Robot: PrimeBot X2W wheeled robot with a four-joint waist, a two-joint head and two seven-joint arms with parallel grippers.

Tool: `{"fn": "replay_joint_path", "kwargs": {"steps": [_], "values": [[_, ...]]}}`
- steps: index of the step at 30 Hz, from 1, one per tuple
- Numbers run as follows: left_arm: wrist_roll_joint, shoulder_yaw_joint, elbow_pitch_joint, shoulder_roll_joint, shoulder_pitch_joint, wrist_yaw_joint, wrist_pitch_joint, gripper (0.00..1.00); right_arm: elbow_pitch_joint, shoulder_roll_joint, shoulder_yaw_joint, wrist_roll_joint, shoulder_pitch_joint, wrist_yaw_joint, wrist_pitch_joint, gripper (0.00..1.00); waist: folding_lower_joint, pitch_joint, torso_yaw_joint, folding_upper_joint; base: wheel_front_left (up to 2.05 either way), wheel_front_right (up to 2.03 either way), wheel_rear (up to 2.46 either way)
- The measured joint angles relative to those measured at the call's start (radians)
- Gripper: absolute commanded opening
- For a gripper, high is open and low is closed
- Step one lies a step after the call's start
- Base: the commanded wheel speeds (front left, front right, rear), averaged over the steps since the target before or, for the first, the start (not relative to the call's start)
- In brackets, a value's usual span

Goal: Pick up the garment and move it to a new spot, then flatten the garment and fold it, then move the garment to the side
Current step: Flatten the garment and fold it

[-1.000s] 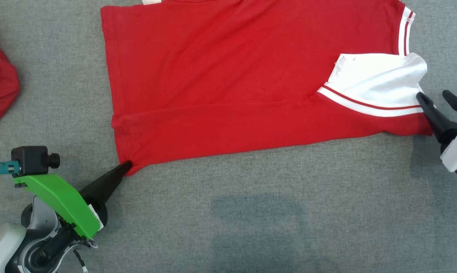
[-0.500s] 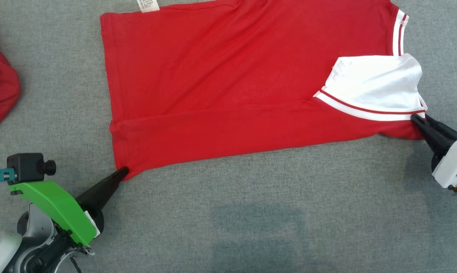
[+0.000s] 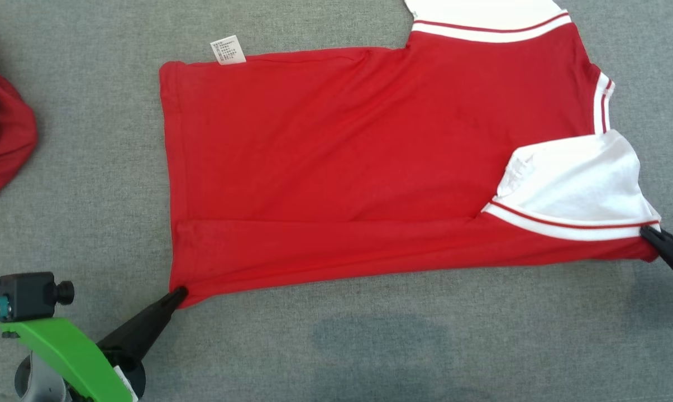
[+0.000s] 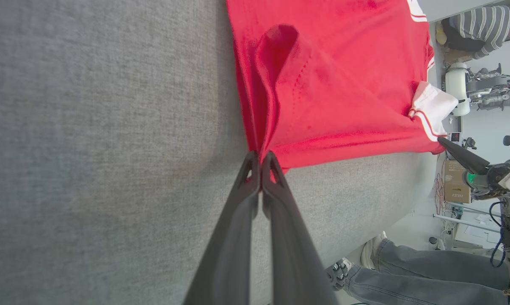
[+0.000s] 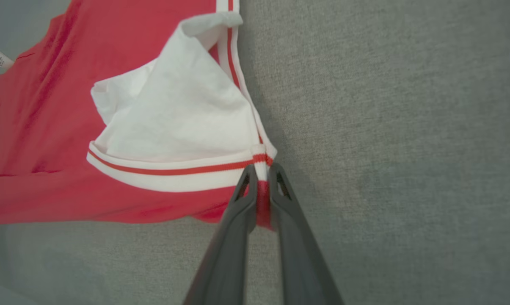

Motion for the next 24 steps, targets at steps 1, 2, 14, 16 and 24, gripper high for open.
{"fn": "replay_joint_path", "kwargs": {"steps": [1,2,14,16,24], "values": [[0.000,0.004,-0.020,0.005,0.018,0.000,-0.009,0.00,-0.016,0.007,-0.016,0.010,0.024,0.000,0.015,0.00,0.0000,-0.001,-0.001,0.0000,0.00,0.00,0.00],[-0.001,0.008,-0.036,0.009,0.035,0.000,-0.018,0.00,-0.031,0.017,-0.032,0.021,0.044,0.000,0.032,0.00,0.0000,0.000,-0.003,0.0001,0.00,0.00,0.00],[0.008,0.055,-0.076,0.023,0.055,0.047,-0.061,1.00,-0.109,0.070,-0.052,-0.048,-0.094,-0.001,-0.014,1.00,0.0000,0.080,-0.009,0.0000,0.00,0.00,0.00],[0.012,0.107,-0.091,0.053,0.018,0.063,-0.074,1.00,-0.109,0.061,-0.057,-0.054,-0.199,-0.001,-0.026,1.00,0.0000,0.101,-0.010,0.0000,0.00,0.00,0.00],[0.096,0.061,-0.016,0.038,-0.390,0.116,0.082,1.00,0.126,0.044,0.098,-0.270,-0.716,-0.001,-0.015,1.00,0.0001,0.205,0.002,0.0000,0.00,0.00,0.00]]}}
